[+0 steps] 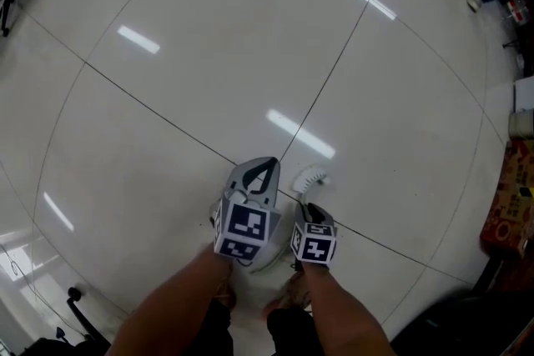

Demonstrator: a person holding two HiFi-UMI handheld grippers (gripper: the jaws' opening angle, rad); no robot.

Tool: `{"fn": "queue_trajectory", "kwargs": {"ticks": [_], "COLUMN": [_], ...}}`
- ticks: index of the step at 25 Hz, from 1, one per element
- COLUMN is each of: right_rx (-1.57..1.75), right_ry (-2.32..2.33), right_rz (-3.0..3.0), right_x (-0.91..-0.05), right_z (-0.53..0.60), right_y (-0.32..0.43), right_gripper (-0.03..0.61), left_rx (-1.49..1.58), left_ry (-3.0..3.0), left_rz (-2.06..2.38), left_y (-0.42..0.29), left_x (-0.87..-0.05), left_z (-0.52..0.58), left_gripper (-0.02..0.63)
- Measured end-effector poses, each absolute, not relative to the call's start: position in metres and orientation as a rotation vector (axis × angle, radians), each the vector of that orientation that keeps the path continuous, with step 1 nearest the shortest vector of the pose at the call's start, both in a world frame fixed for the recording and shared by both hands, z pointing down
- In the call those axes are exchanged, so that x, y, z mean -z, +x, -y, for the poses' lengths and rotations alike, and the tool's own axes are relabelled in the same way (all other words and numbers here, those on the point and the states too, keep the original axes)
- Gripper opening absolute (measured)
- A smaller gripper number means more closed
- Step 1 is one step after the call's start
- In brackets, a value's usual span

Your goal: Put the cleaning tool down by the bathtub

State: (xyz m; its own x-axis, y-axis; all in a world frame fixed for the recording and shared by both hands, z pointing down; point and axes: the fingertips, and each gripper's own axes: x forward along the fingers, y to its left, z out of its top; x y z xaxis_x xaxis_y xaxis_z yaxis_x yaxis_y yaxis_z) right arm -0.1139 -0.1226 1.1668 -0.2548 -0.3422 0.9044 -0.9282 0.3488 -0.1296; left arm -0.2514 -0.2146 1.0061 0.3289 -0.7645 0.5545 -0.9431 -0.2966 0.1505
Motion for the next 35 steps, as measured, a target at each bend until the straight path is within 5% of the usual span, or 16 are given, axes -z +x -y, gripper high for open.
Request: {"fn": "queue_trajectory", "kwargs": {"ticks": [14, 35], "right_rx": [-0.917, -0.902], "right_ry": [1.003, 1.259], "right_rz": [1.672, 1.819], "right_x": [-1.167, -0.727], "right_z": [0.118, 0.173], "right_y": [-0.115, -0.03], "right_gripper": [0.065, 0.064], "left_rx": [-0.562, -0.48], "left_ry": [2.219, 2.412], "left_rz": [1.483, 1.477], "left_y": [-0.242, -0.167], "left_x": [-0.98, -0.565], "left_z": [0.232, 0.252], "left_gripper": [0.005, 0.005]}}
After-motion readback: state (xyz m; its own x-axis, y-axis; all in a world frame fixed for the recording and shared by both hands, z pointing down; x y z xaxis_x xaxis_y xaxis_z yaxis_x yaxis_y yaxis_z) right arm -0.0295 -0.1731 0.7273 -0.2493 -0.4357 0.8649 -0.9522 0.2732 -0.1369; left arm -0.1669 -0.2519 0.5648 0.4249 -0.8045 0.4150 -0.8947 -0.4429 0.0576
